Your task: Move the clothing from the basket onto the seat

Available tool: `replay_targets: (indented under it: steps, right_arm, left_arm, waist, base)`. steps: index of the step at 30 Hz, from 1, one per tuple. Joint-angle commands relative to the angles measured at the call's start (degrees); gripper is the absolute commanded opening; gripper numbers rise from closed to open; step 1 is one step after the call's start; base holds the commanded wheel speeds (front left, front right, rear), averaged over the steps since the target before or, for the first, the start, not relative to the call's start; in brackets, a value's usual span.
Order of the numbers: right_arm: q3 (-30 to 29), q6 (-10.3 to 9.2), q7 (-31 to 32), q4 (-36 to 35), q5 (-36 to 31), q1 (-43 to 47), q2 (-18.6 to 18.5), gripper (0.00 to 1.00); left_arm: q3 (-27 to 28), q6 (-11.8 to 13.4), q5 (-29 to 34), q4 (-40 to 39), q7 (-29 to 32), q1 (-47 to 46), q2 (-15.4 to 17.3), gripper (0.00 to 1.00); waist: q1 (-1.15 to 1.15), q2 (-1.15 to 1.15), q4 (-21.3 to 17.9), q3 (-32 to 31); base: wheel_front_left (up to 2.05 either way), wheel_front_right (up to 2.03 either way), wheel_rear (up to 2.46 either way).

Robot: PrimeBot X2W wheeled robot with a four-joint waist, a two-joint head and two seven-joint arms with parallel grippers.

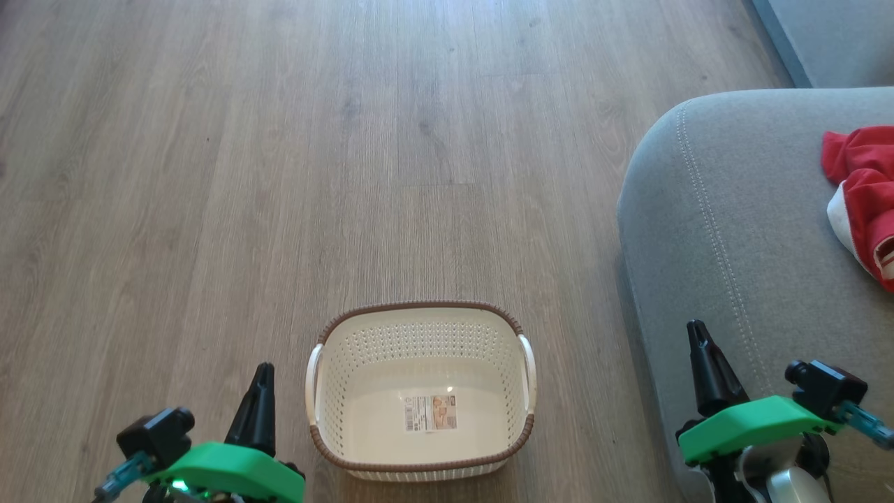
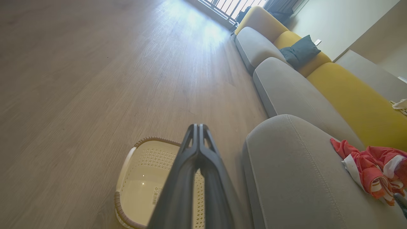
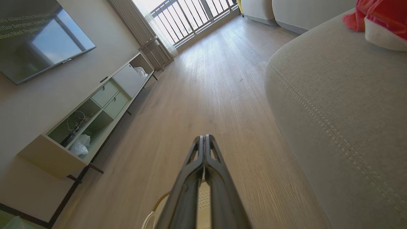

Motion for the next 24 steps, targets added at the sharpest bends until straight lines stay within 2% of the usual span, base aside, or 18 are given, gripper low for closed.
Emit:
replay_targets:
  steps: [1,24]
  right_arm:
    - [-0.28,-0.01,0.35,-2.09,1.95,-2.92,-0.57,0.00]
    - [-1.76,-0.01,3.86,-2.28,15.94,-3.55,-0.69,0.00]
  left_arm:
    - [1.25,-0.47,-1.85,-1.56,0.37,-2.76,0.61,0.00]
    - [3.61,-2.17,-15.82,-0.26,3.75,-4.66,0.88,0.00]
  waist:
    - [0.00,0.00,-0.01,0.00]
    - [0.00,0.00,-0.14,0.08]
  base:
    - [0.00,0.00,0.00]
    - [0.00,0.00,0.00]
